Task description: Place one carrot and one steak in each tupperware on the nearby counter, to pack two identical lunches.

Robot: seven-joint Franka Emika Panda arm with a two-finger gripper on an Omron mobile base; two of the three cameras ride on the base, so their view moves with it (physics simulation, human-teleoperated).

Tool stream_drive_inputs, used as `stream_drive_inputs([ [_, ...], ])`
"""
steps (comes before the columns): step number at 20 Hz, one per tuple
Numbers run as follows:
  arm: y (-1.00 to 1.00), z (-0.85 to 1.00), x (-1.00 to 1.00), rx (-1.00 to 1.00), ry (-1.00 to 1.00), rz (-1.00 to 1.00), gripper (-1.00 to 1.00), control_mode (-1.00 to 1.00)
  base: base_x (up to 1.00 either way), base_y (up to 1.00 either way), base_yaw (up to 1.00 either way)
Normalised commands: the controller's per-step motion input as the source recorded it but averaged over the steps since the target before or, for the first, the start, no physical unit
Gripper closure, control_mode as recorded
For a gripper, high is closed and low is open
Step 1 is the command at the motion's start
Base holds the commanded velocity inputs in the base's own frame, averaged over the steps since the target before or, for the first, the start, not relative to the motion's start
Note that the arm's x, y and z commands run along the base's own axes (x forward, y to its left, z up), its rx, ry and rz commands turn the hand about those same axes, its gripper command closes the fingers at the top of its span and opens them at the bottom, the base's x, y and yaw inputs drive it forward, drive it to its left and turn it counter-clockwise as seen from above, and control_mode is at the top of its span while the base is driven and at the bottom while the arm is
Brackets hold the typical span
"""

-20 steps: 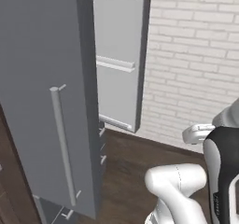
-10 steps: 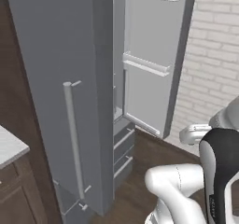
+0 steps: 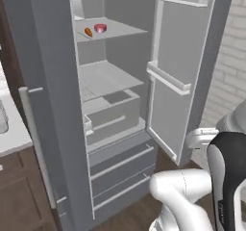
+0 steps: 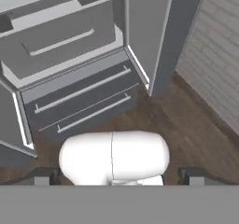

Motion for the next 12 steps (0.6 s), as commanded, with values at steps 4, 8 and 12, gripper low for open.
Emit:
stream_drive_inputs([
  [4, 0.0, 0.0, 0.0, 0.0, 0.0, 0.0, -1.0, 1.0, 0.27, 0.01, 0.46],
  [8, 0.0, 0.0, 0.0, 0.0, 0.0, 0.0, -1.0, 1.0, 0.37, 0.03, 0.46],
  [12, 0.0, 0.0, 0.0, 0.0, 0.0, 0.0, -1.0, 1.0, 0.42, -0.06, 0.44],
])
